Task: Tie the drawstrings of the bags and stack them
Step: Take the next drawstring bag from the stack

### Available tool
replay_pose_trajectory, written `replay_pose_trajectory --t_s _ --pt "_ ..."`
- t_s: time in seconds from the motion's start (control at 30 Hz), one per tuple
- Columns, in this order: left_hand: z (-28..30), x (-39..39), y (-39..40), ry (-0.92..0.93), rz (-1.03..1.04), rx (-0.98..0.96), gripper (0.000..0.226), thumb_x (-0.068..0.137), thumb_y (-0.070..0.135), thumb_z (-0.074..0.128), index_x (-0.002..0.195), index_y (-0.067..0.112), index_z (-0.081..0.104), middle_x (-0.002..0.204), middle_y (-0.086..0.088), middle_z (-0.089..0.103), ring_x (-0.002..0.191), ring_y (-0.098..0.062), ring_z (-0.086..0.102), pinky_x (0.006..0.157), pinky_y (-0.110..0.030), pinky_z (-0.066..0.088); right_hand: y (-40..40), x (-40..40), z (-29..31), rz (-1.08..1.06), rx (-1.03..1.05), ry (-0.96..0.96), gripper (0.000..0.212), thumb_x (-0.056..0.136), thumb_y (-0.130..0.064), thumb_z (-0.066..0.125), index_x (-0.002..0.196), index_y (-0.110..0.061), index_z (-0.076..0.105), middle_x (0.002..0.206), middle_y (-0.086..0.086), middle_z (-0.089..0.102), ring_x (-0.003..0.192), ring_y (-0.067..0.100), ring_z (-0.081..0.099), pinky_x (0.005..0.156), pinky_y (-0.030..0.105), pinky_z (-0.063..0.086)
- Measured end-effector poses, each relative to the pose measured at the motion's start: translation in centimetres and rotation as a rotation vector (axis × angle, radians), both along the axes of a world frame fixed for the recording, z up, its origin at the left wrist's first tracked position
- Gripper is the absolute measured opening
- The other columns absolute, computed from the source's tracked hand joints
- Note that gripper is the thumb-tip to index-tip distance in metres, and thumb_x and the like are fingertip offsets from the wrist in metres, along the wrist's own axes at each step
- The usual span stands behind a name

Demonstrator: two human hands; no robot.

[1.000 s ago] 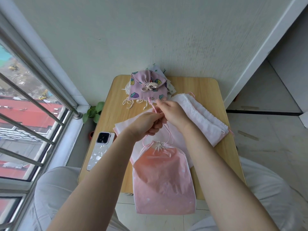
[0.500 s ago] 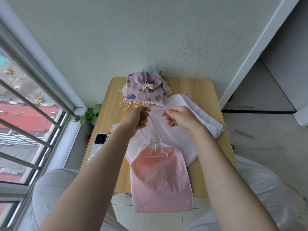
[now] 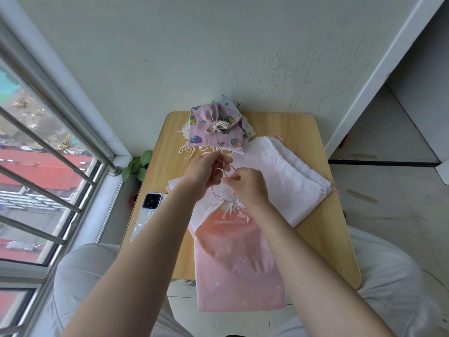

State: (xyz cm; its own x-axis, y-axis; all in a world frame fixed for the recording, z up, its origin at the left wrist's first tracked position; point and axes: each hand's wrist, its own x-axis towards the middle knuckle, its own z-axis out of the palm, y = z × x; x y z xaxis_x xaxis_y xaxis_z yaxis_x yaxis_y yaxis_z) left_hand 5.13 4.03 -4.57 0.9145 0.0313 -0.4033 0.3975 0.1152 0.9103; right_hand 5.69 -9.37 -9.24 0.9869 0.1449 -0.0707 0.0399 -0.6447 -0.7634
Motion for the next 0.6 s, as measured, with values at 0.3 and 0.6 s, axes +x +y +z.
replay_pose_trajectory --t_s 0.3,0.6 --pt "-0.8 0.1 0.3 0.029 0.106 0.014 0.034 0.103 0.023 0.043 0.07 0.013 0.046 0.06 -0.002 0.038 0.048 -0.015 0.035 0.047 -0.022 0.033 -0.1 -0.5 -0.5 -0.049 0.267 0.012 0.031 0.085 -0.017 0.07 0.095 -0.016 0.041 0.088 0.001 0.061 0.074 0.019 0.067 0.064 0.026 0.053" --pt "-1.1 0.3 0.3 -0.075 0.065 0.286 0.037 0.101 0.022 0.04 0.066 0.01 0.047 0.057 -0.001 0.044 0.046 -0.012 0.037 0.049 -0.023 0.032 -0.2 0.2 -0.1 -0.101 0.4 0.271 0.012 0.086 -0.022 0.057 0.089 -0.012 0.063 0.088 0.004 0.065 0.075 0.021 0.064 0.069 0.039 0.057"
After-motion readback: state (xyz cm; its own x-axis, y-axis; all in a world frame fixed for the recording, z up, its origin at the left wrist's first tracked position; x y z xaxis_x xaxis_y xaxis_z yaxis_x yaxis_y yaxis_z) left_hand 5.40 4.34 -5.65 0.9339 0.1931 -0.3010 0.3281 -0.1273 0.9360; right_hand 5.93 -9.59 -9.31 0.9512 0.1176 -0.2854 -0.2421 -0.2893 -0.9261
